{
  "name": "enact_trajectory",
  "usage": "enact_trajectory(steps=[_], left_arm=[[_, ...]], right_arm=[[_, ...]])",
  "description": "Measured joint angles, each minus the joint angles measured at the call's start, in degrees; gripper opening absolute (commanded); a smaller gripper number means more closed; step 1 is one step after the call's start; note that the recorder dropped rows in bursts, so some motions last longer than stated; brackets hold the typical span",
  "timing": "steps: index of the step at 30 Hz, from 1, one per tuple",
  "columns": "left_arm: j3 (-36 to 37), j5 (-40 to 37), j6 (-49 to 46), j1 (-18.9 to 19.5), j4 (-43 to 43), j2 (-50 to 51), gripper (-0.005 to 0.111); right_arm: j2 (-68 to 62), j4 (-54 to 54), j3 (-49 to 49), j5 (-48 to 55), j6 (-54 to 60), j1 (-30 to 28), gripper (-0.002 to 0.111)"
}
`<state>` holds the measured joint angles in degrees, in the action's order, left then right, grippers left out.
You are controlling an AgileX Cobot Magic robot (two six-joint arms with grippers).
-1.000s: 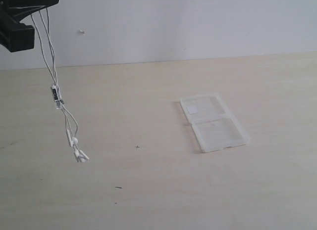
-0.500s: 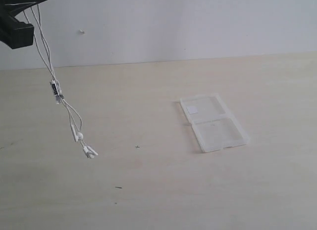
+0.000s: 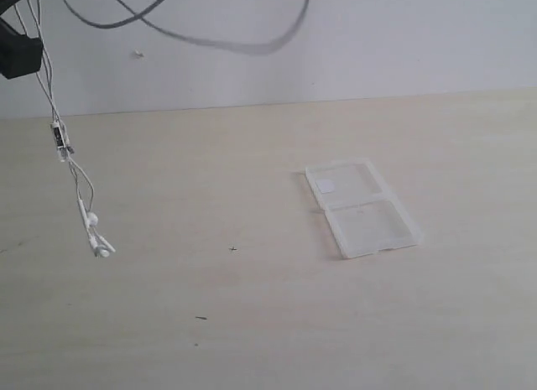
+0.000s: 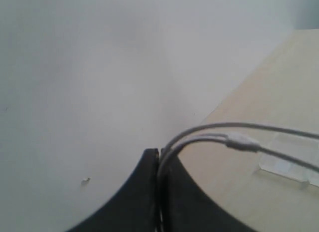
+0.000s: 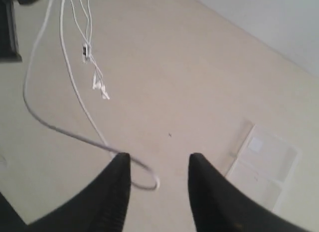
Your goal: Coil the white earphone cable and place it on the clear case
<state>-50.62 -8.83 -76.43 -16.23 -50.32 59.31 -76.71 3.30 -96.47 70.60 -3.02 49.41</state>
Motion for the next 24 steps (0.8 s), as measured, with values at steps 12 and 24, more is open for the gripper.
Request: enact_trajectory(steps=[12,24], left_arm=[[0.00,-0.40,0.00,0.23,7.53,0.00,0.000],[0.00,-4.36,0.00,0.23,34.19,0.00,0.000]], right_arm=[[0.00,-0.23,12.55,0.00,0.33,0.00,0.055],[-0.13,-6.53,12.67,-16.32,4.54,0.00,0.050]])
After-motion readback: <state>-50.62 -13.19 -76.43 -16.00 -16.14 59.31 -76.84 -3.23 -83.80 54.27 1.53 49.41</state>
